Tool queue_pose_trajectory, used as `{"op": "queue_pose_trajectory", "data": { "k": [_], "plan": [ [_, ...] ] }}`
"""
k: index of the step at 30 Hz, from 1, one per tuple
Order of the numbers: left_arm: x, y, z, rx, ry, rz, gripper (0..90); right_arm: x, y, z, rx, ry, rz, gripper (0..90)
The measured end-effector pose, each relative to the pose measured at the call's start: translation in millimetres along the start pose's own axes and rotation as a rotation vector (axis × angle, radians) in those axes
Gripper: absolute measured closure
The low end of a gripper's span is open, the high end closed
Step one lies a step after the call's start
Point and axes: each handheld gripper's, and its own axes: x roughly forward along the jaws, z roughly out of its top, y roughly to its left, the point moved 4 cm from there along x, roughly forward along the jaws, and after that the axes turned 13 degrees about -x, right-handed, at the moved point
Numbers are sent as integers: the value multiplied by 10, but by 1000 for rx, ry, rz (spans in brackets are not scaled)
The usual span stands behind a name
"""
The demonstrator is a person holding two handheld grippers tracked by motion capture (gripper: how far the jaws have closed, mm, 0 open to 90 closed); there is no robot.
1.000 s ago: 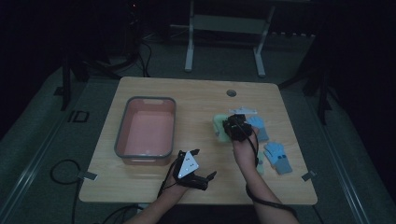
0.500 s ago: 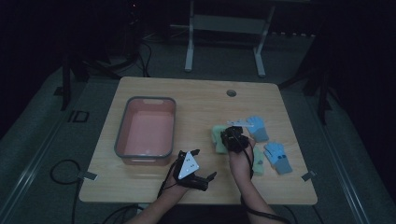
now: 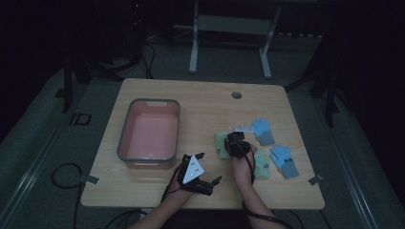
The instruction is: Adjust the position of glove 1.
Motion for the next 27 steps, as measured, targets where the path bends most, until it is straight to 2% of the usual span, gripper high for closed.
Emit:
{"op": "queue_pose_trajectory", "data": {
  "k": [6, 10, 12, 14, 19, 23, 27],
  "plan": [
    [0, 0, 0, -2, 0, 0, 7, 155, -10, -62, 23, 21, 21, 858],
    [0, 1, 0, -3, 0, -3, 7, 175, -16, -83, 24, 8, 28, 850],
    [0, 1, 0, -3, 0, -2, 7, 172, -25, -79, 33, 12, 42, 828],
    [0, 0, 0, -3, 0, -2, 7, 160, -28, -69, 34, 11, 55, 764],
    [1, 2, 0, -3, 1, -1, 7, 73, -53, 13, -2, -10, 83, 621],
    [2, 1, 0, -3, 0, -1, 7, -64, -146, 122, -45, -41, 102, 596],
    [3, 3, 1, -5, 0, -3, 7, -175, -249, 182, -76, -51, 97, 611]
  ]
}}
